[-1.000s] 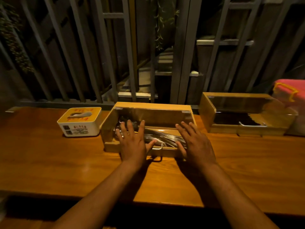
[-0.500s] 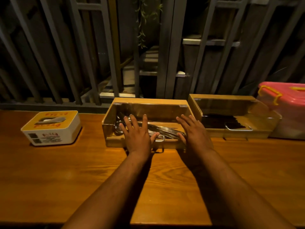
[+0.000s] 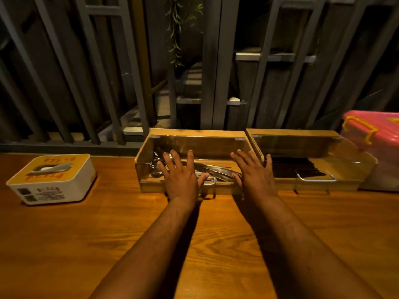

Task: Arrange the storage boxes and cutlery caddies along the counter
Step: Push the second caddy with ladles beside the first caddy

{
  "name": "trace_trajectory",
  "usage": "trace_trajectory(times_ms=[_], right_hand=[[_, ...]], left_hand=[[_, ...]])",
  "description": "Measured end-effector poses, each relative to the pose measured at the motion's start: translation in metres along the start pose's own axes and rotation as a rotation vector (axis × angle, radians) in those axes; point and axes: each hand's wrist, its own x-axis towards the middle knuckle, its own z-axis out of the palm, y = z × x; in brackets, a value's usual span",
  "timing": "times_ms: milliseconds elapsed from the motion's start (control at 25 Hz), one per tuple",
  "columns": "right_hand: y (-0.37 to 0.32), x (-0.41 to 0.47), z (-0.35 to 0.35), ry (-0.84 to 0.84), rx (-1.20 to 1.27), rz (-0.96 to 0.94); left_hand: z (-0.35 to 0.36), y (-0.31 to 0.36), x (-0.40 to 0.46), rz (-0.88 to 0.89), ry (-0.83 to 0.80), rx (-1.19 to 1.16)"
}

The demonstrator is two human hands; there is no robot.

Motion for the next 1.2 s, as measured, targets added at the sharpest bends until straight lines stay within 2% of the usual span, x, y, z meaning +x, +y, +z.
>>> trace_trajectory(times_ms=[600,840,920,1040,1200], right_hand=[[0.009,0.015,0.013,-0.021,0.049,0.043],[-0.004,0.016,-0.008,-0.133,-0.039,0.064],[-0.016,0.012,-0.019,-0.153,-0.043,0.097],[-0.05,-0.001,-0.029,-0.061,0.044,0.109],[-0.134,-0.023,-0.033,0.048,0.259,-0.017]], left_hand=[[0.01,0.012,0.019,0.01,0.003,0.001],[-0.01,-0.007,0.017,0.116,-0.119,-0.045],[-0.024,-0.021,0.01,0.156,-0.129,-0.134],[-0.043,-0.048,-0.016,0.174,-0.016,-0.229],[-0.067,-0.113,-0.052,0.151,0.062,-0.232]])
